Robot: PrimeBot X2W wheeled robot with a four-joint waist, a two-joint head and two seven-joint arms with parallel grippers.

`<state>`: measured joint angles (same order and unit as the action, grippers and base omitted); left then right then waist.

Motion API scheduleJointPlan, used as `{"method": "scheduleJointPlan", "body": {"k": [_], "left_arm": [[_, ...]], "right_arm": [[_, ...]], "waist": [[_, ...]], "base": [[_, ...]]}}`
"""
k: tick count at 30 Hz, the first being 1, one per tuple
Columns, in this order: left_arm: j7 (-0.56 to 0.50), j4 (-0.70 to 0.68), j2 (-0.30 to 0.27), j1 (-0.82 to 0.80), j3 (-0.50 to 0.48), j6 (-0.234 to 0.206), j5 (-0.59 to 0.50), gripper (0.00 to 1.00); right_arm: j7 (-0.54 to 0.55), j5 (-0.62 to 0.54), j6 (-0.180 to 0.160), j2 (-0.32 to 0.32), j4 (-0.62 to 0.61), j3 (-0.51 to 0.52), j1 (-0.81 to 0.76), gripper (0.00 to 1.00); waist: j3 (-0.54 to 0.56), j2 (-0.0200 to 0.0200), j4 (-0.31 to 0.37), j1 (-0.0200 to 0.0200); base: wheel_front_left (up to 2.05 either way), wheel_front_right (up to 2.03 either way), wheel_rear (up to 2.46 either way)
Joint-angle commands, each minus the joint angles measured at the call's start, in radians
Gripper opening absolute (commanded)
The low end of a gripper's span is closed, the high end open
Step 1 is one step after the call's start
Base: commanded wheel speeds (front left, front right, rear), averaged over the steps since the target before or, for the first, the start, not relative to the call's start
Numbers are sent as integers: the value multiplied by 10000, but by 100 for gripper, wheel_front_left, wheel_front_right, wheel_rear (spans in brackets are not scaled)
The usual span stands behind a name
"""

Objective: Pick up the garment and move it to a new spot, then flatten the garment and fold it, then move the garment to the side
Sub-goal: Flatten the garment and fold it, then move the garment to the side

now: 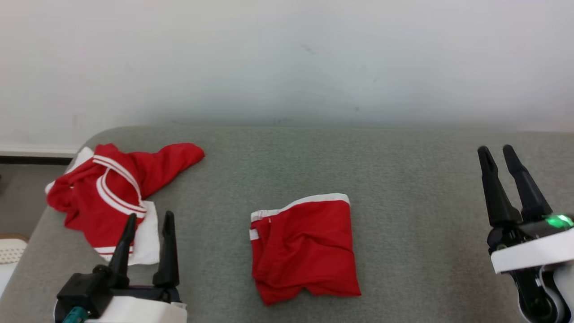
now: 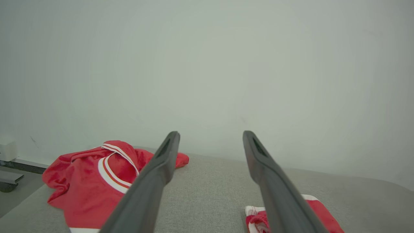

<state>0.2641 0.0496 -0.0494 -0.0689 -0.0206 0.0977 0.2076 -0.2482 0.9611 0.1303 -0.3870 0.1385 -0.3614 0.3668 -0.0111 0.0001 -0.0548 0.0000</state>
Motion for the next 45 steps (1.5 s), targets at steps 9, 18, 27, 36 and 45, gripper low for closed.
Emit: {"method": "scheduleJointPlan", "body": {"k": [9,18,27,36,45], "left_arm": [[2,268,-45,83,-199,230,-566,100],[2,762,-34,382,-114,288,-555,100],[2,887,-31,317,-70,322,-472,100],[1,937,-30,174,187,333,-181,100],[1,1143,-31,-21,423,321,20,100]], "right_arm": [[-165,-3531,5,1316,130,2178,-1905,100],[-170,-6004,5,2997,-303,3261,-3563,100],[-170,-6509,5,3231,163,3073,-3271,100],[846,-6098,3,3210,2326,1780,-1390,100],[2558,-5268,3,3326,4934,1445,682,100]], "waist": [[-10,-1,431,0],[47,-1,374,0],[98,-1,206,0],[-105,-1,-232,0],[-302,-1,-1151,0]], "base": [[0,0,0],[0,0,0],[0,0,0],[0,0,0],[0,0,0]]}}
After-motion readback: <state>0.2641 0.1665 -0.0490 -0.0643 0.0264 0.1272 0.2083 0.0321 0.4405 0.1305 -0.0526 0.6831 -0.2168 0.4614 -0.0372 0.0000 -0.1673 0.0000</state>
